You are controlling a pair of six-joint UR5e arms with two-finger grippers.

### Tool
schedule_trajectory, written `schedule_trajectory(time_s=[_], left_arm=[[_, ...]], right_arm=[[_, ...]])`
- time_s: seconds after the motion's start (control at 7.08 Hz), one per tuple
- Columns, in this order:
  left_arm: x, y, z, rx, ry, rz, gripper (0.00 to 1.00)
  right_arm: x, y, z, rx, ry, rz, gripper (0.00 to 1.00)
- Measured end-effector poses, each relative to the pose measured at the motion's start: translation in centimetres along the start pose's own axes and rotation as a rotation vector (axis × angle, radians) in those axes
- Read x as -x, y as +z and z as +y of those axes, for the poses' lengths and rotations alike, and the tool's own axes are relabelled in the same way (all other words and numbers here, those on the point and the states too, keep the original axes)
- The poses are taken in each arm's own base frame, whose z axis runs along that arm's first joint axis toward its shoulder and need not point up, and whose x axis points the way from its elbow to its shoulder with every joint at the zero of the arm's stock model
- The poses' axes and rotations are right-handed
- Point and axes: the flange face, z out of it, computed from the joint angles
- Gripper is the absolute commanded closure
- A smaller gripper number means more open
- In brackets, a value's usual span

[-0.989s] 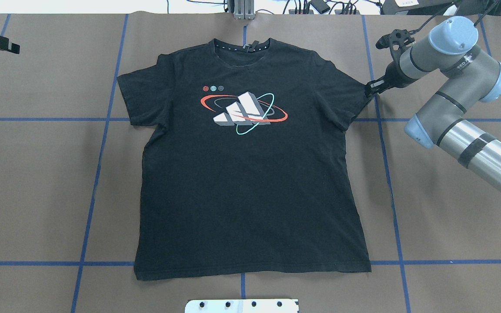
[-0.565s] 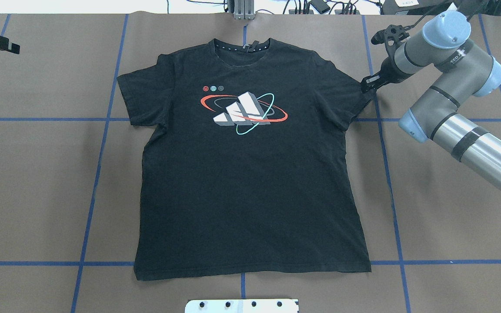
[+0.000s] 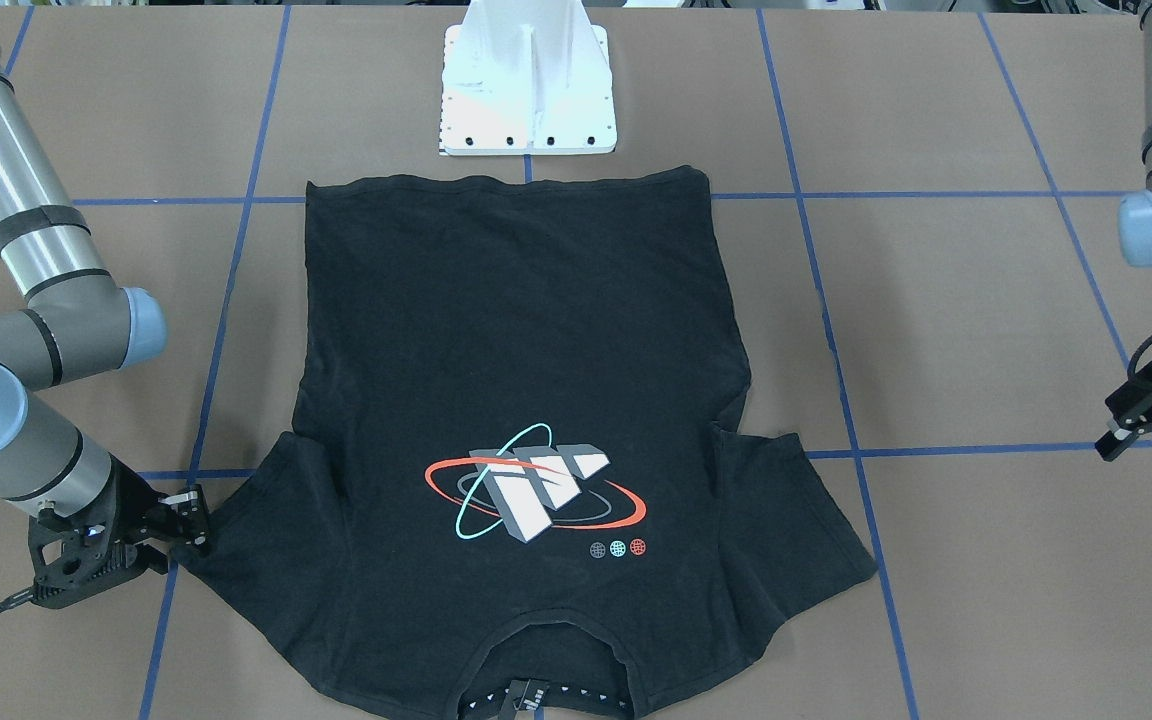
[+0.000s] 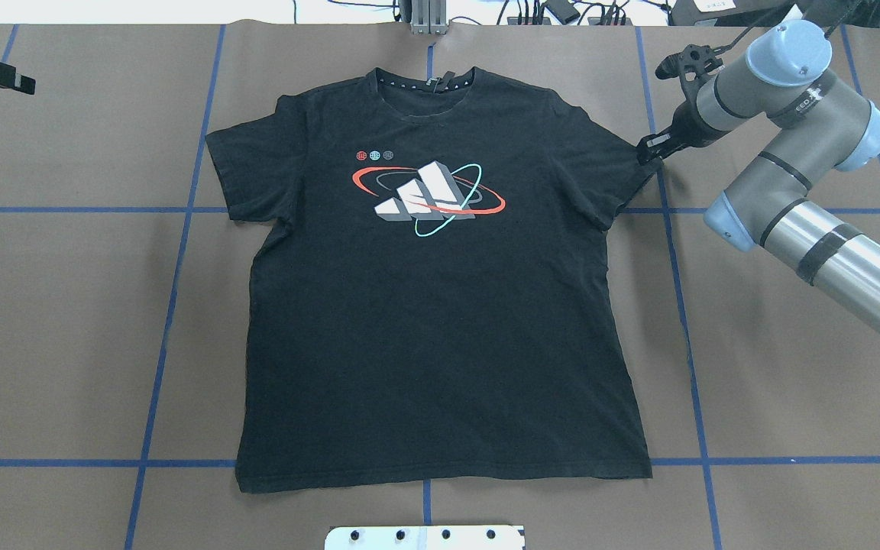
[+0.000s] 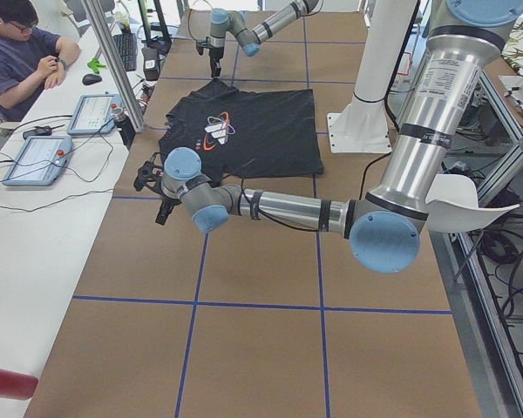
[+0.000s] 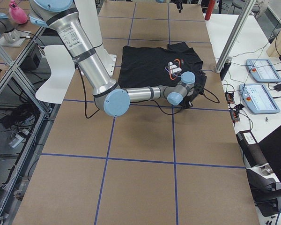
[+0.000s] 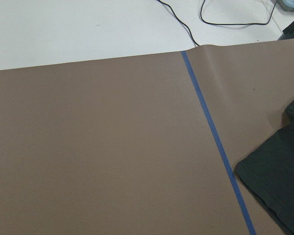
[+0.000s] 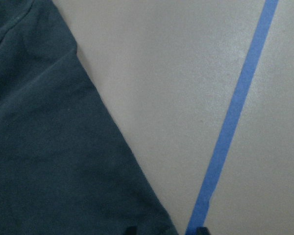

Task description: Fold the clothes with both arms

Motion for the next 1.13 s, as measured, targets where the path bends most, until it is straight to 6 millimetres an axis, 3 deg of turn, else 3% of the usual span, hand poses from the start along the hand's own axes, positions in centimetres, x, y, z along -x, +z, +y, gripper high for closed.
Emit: schedule_trajectory(time_s=[0.42, 0.85, 1.13], left_arm=[[-0.2, -0.1, -0.11, -0.002, 0.002, 0.003, 0.0], [-0.3, -0.16, -0.15, -0.003, 0.003, 0.004, 0.0], [-0.33, -0.18, -0.16, -0.004, 0.003, 0.005, 0.0]], right_arm=[[0.13, -0.16, 0.08, 0.006, 0.001, -0.015, 0.5], [-0.12, -0.01, 0.26, 0.014, 0.008, -0.013, 0.61], [-0.33, 0.12, 0.44, 0.017, 0.011, -0.011, 0.61]])
